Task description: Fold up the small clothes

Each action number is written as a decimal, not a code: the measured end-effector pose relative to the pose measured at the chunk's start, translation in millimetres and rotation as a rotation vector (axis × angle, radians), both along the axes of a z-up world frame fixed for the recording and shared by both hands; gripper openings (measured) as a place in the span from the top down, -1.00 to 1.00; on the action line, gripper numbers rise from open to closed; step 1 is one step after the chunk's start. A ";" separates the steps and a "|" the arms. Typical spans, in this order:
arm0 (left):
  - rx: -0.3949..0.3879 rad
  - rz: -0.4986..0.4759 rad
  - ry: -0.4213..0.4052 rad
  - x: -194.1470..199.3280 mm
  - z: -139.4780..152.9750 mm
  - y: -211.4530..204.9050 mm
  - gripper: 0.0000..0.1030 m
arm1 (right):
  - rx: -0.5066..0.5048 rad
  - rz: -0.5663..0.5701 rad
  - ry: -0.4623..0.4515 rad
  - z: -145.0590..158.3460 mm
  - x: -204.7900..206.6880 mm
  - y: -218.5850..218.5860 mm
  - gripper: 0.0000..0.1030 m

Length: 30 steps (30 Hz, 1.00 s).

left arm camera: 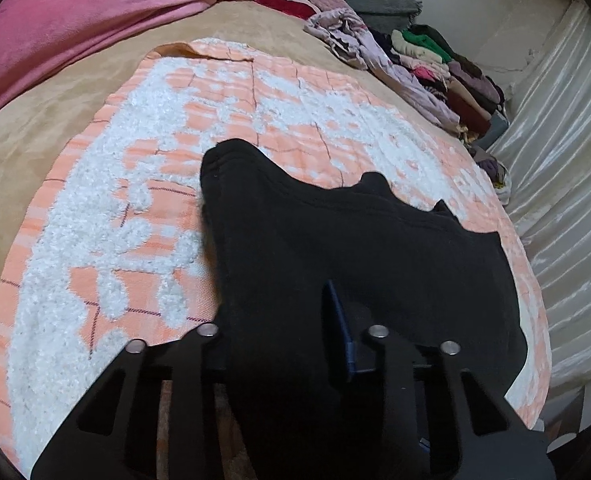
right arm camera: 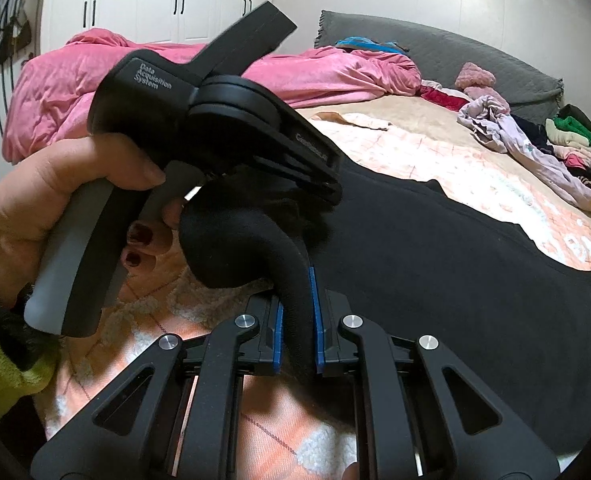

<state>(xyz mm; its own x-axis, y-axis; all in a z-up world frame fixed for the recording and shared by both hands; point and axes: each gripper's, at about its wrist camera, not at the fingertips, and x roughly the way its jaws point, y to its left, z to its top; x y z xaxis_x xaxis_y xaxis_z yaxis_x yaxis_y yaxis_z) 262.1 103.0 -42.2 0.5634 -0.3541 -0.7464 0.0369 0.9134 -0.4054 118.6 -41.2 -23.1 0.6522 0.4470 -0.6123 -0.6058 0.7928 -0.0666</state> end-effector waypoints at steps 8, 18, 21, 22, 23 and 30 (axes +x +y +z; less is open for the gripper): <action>0.010 -0.001 -0.041 -9.0 14.5 -3.2 0.58 | 0.034 -0.020 0.005 3.4 -3.3 -8.4 0.91; -0.011 0.012 -0.100 -30.1 38.3 -15.3 0.62 | 0.106 -0.048 0.036 12.2 -6.2 -31.0 0.93; -0.013 0.019 -0.098 -30.7 42.7 -21.6 0.62 | 0.145 -0.062 0.050 17.8 -4.1 -43.0 0.93; -0.010 0.022 -0.097 -30.4 45.6 -25.1 0.62 | 0.160 -0.069 0.055 20.1 -2.9 -47.9 0.93; -0.008 0.022 -0.097 -30.0 48.7 -28.8 0.62 | 0.171 -0.075 0.057 21.8 -2.1 -51.9 0.93; 0.003 0.009 -0.120 -26.4 74.2 -62.6 0.63 | 0.222 -0.118 0.050 36.7 -2.0 -91.8 0.94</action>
